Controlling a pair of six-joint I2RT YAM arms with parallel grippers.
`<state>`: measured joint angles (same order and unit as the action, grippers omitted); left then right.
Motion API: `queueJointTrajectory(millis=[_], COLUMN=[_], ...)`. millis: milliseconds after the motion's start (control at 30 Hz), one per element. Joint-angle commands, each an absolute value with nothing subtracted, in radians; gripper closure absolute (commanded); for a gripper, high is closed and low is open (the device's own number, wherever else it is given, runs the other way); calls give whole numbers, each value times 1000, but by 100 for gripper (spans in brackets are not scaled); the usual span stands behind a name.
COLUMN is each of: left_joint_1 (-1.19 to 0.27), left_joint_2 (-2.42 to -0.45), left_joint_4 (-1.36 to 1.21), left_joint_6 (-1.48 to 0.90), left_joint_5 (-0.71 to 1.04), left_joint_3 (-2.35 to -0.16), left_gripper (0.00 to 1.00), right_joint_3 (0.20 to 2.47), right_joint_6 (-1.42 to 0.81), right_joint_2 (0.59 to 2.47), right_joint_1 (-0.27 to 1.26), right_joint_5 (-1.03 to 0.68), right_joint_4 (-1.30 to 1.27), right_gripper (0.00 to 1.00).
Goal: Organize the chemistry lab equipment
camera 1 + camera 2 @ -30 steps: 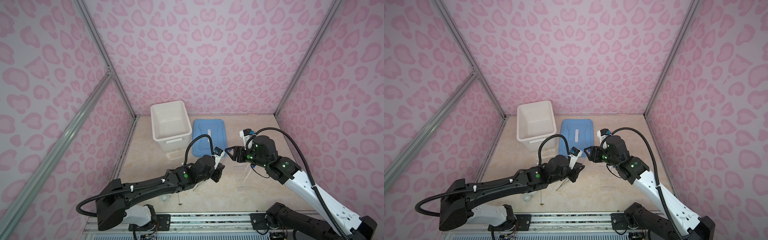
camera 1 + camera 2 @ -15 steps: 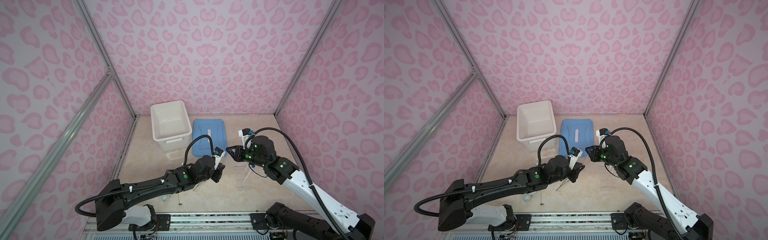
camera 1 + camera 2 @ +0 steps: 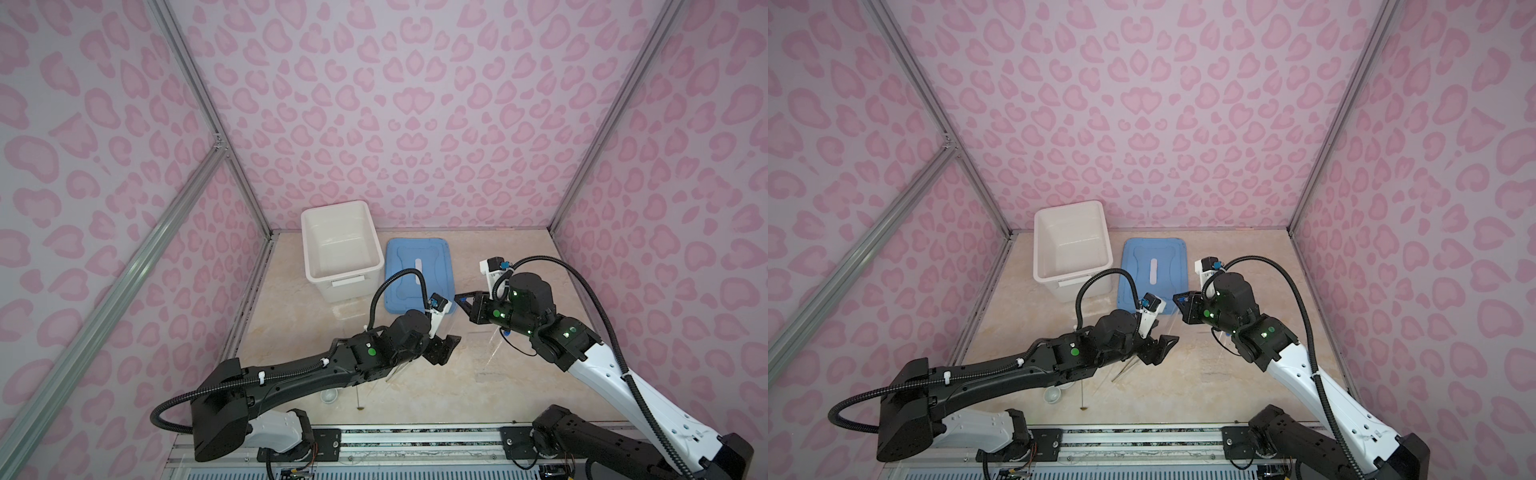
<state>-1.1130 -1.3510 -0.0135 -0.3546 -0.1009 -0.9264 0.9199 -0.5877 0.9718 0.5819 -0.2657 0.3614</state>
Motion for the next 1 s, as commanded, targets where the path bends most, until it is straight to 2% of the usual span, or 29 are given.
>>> queueJointTrajectory(millis=[0,267,500,733,967], left_joint_1=[-1113,-1113,-1117,-1127,-1132], left_joint_2=[-1337,-1317,-1357,-1400,-1419], left_joint_4=[-55,-86,-119,-131,-127], left_joint_6=[-419,-487,-535,-548,-557], left_joint_5=[-77,-29,-13,5,1], left_joint_3=[-946,-960,-943,-958,-972], left_gripper=[3,3,3,3,3], right_joint_3=[914,843,681,577,510], right_joint_6=[-489,-323,-271,-294,-340], right_joint_2=[935,803,608,455,370], right_joint_1=[618,792,951,977,978], right_joint_5=[-129,260,558,683,712], right_joint_4=[404,457,414,459,479], right_gripper=[86,87,87,88,88])
